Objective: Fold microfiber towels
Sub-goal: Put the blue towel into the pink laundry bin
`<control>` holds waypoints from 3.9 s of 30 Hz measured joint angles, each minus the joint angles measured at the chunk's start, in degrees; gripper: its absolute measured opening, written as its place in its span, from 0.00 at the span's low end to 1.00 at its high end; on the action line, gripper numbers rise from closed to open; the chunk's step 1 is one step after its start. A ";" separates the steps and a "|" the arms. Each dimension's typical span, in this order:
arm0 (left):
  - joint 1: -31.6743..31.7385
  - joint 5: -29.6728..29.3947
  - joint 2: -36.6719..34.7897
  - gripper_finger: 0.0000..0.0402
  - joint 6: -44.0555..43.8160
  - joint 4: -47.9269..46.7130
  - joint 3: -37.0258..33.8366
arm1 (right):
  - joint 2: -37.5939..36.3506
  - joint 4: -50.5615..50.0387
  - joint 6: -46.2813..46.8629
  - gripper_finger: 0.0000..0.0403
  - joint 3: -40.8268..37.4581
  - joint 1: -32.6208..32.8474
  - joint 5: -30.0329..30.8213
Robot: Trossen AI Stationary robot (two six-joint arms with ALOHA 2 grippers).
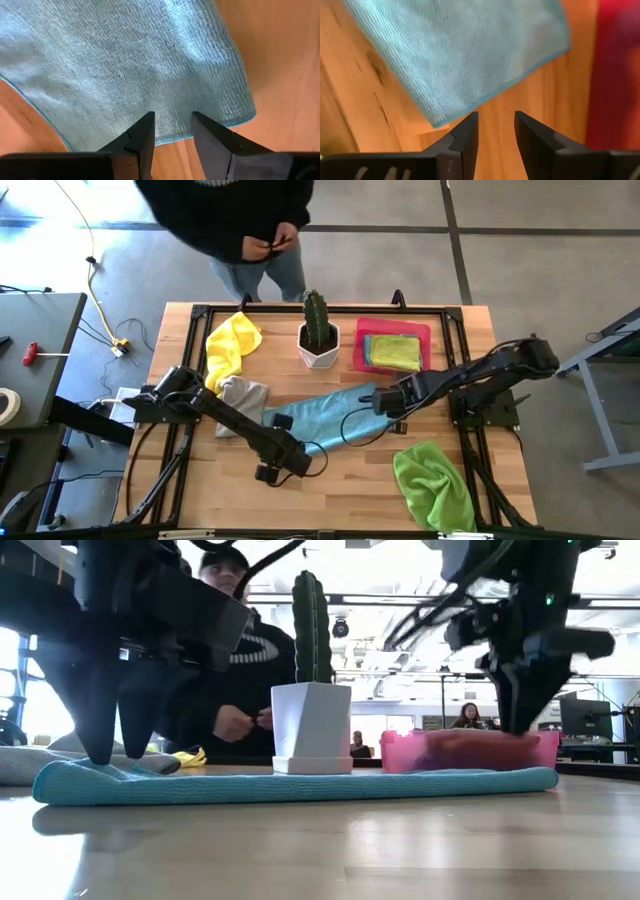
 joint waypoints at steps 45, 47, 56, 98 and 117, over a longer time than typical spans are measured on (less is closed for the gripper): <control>-4.76 -8.50 -23.07 0.30 -21.43 58.15 -45.47 | -7.05 46.13 40.88 0.62 -25.29 -2.25 -7.44; -5.02 -8.90 -21.98 0.30 -21.76 59.39 -45.16 | -5.14 47.18 40.91 0.62 -24.64 -2.50 -8.26; -5.52 -8.37 -21.07 0.30 -22.52 61.04 -45.35 | -8.10 45.73 38.05 0.62 -22.66 -2.68 -8.45; -5.58 -4.75 -20.74 0.30 -25.10 67.83 -45.57 | -5.33 31.80 54.12 0.28 -21.87 5.82 -4.79; -5.56 -0.55 -20.74 0.30 -22.95 67.55 -40.77 | -5.26 22.80 48.65 0.00 -18.82 5.69 -6.45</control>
